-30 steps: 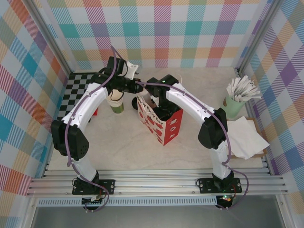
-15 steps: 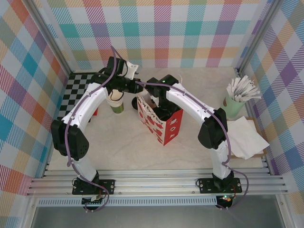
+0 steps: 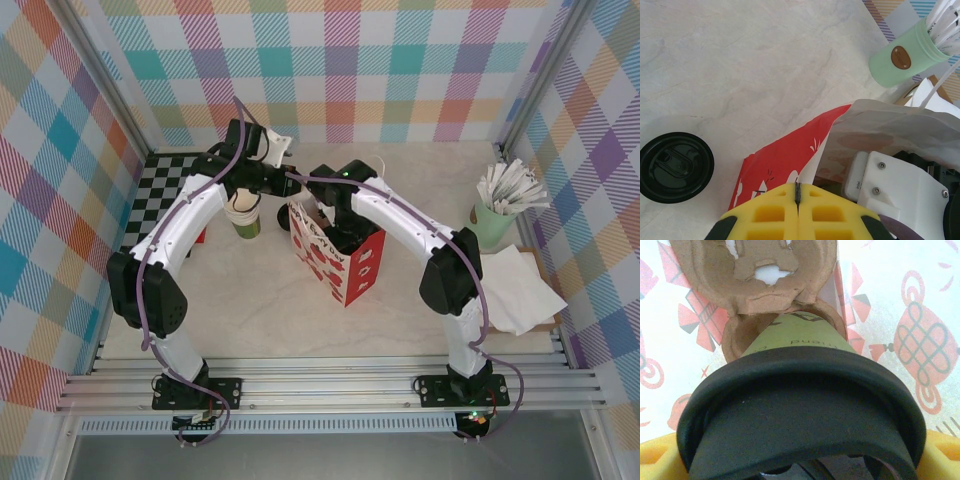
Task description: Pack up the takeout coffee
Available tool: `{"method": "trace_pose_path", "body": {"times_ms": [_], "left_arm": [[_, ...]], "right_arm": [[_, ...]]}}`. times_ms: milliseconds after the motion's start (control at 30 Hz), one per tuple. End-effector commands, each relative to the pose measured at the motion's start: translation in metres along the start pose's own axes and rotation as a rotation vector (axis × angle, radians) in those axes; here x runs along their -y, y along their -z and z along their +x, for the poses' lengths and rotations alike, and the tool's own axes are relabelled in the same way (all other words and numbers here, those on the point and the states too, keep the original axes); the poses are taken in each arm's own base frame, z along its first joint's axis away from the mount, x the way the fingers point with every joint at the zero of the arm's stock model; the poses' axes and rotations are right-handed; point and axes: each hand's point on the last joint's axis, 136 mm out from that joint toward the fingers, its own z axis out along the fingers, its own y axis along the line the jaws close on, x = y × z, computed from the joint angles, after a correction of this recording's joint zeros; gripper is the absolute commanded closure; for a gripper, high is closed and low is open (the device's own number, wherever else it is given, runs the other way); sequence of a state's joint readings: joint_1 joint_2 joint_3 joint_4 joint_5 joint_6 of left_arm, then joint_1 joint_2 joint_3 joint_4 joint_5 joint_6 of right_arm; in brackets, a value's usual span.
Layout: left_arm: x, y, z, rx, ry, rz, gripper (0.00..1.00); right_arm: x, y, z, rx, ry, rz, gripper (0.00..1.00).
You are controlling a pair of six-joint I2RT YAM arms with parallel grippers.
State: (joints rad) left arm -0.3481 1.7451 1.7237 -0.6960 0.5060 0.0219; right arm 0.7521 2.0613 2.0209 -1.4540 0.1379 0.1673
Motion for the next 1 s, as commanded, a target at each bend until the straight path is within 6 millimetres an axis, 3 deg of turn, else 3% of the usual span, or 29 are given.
{"method": "trace_pose_path", "body": {"times_ms": [0, 967], "left_arm": [[-0.001, 0.001, 0.007, -0.021, 0.019, 0.016, 1.0], [-0.001, -0.002, 0.007, -0.025, 0.028, 0.021, 1.0]], "right_arm": [[0.003, 0.013, 0.001, 0.044, 0.006, 0.002, 0.68], [0.0, -0.004, 0.011, -0.037, 0.026, -0.011, 0.67]]}}
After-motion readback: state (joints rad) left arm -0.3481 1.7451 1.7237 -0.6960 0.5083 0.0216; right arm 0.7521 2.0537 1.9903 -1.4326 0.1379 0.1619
